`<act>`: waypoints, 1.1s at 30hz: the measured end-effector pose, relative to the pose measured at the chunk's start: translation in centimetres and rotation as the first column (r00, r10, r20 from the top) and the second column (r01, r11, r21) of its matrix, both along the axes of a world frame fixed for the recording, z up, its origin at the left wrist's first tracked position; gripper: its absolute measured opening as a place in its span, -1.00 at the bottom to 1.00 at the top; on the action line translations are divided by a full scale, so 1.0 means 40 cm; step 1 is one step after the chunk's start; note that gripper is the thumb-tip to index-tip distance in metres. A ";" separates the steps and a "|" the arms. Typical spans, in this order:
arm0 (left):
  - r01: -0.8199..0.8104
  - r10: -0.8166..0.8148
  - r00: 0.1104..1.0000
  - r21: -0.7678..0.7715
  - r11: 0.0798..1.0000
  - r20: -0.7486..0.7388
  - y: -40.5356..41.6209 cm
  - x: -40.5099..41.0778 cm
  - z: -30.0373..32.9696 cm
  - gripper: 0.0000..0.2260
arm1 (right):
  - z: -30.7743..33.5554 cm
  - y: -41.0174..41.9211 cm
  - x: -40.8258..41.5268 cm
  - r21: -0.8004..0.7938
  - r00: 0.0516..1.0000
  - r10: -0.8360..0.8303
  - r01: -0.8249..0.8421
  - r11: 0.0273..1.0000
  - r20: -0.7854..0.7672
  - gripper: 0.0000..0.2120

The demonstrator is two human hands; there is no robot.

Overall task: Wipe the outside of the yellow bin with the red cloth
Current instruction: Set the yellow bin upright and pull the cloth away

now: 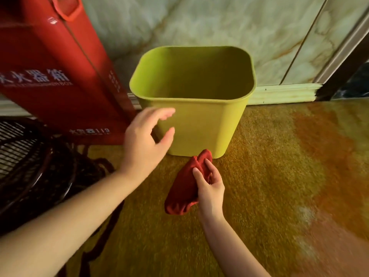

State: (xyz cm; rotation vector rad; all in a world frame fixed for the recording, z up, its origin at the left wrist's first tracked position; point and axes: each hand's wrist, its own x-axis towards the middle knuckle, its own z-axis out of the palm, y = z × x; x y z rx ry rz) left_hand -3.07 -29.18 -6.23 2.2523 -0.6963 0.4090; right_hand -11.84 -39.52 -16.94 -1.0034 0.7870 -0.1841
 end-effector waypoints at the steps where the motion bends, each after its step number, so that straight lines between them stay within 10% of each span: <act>1: -0.049 0.043 0.968 -0.020 0.999 -0.249 0.028 -0.038 -0.035 -0.58 | 0.007 0.009 -0.003 -0.001 1.000 0.012 -0.012 1.000 0.009 -0.66; 3: -0.022 0.058 0.722 0.060 0.998 -0.690 0.075 -0.084 -0.095 -0.48 | 0.018 0.027 -0.007 0.010 0.999 0.034 -0.034 0.999 0.023 -0.66; 5: 0.004 0.035 0.556 0.044 0.999 -0.831 0.105 -0.095 -0.127 -0.52 | 0.034 0.044 -0.009 0.033 0.997 0.066 -0.068 0.997 0.044 -0.67; 13: -0.262 -0.055 0.512 -0.217 0.940 -0.857 0.195 -0.075 -0.053 -0.69 | 0.150 0.070 0.024 0.012 0.932 0.291 -0.300 0.954 0.216 -0.69; 20: -0.336 -0.111 0.593 -0.371 0.866 -0.798 0.393 -0.028 0.093 -0.78 | 0.306 0.178 0.138 -0.342 0.759 0.581 -0.484 0.805 0.293 -0.60; 33: -0.568 0.095 0.490 -0.235 0.789 -0.867 0.763 0.096 0.104 -0.82 | 0.320 0.549 0.380 -0.614 0.697 0.715 -0.590 0.524 -0.059 -0.72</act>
